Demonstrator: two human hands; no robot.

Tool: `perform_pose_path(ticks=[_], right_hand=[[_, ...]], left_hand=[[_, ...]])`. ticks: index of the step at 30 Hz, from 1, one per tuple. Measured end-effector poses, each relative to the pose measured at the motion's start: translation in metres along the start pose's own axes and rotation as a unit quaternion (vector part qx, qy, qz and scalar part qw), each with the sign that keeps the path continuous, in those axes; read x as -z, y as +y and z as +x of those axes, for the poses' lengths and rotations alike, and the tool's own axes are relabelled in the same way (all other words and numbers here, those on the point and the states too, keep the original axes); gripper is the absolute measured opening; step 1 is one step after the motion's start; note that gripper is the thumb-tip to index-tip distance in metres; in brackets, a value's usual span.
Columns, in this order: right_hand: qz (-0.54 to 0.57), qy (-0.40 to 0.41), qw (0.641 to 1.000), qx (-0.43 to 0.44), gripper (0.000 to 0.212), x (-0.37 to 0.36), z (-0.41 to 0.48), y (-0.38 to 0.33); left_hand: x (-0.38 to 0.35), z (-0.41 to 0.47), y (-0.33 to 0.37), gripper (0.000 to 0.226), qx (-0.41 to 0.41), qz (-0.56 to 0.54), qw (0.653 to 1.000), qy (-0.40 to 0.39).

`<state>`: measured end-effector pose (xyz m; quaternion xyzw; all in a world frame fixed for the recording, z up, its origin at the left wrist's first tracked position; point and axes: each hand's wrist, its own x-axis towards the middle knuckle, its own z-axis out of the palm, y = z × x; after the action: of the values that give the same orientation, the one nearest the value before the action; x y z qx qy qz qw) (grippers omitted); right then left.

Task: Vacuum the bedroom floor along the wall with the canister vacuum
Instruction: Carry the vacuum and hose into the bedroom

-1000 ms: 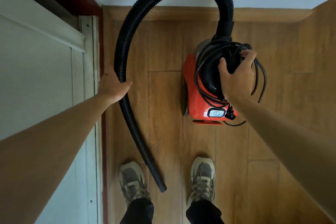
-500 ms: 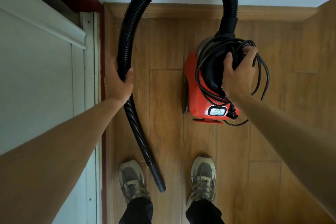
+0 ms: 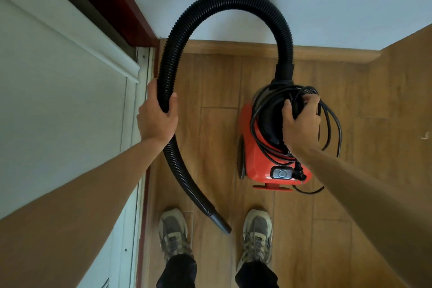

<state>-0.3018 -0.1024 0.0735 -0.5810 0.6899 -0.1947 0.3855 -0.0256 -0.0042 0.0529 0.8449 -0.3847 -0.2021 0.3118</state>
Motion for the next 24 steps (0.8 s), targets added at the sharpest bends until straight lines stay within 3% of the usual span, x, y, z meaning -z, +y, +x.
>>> perform_pose_path(ticks=[13,24], right_hand=[[0.036,-0.002,0.998,0.06,0.02,0.109,-0.042,-0.12],[0.008,-0.022,0.99,0.139,0.019,0.234,-0.102,-0.252]], left_hand=[[0.108,-0.027,0.126,0.037,0.005,-0.01,0.998,0.061],[0.248,-0.064,0.259,0.036,0.013,-0.034,0.991,0.127]])
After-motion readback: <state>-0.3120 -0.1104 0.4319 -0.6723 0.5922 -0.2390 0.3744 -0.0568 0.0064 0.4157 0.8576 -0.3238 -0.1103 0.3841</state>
